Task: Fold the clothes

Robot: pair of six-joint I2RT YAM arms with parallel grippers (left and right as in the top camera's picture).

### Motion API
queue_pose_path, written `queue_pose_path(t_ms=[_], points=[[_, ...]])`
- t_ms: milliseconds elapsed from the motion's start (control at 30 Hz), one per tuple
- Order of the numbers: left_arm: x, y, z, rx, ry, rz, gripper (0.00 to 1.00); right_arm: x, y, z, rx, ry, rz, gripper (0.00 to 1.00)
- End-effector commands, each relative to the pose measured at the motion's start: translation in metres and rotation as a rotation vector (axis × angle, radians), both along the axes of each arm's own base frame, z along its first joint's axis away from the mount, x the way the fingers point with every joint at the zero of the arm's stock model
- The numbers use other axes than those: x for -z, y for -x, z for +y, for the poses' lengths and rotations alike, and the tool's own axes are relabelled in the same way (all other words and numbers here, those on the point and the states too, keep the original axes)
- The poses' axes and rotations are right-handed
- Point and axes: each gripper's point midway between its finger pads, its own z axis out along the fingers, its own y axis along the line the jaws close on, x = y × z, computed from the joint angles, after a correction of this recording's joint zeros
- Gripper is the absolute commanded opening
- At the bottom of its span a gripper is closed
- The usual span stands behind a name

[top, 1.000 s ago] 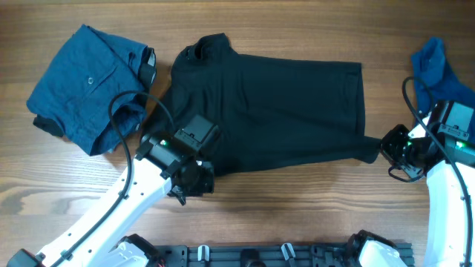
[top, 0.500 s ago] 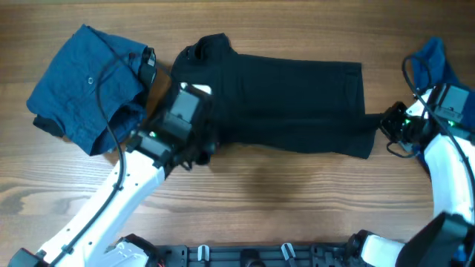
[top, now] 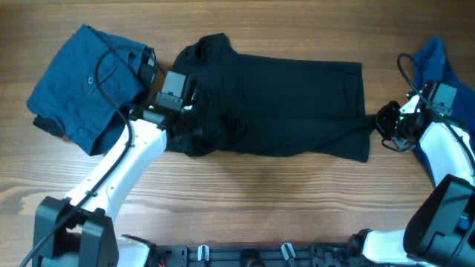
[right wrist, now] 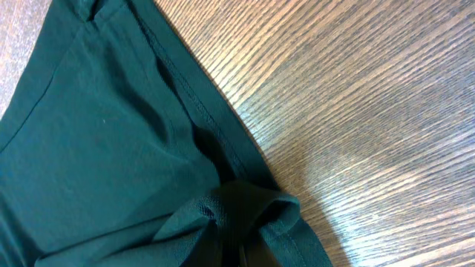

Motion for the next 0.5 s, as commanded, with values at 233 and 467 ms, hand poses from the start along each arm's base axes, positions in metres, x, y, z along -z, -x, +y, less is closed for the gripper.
queue_pose_path(t_ms=[233, 467], points=[[0.024, 0.060, -0.026, 0.134, 0.119, 0.232, 0.61, -0.002, -0.005, -0.003, 0.011, 0.001, -0.008, 0.04], [0.054, 0.056, -0.033, 0.155, 0.079, 0.251, 0.39, -0.002, -0.005, -0.003, 0.011, 0.001, -0.008, 0.04]])
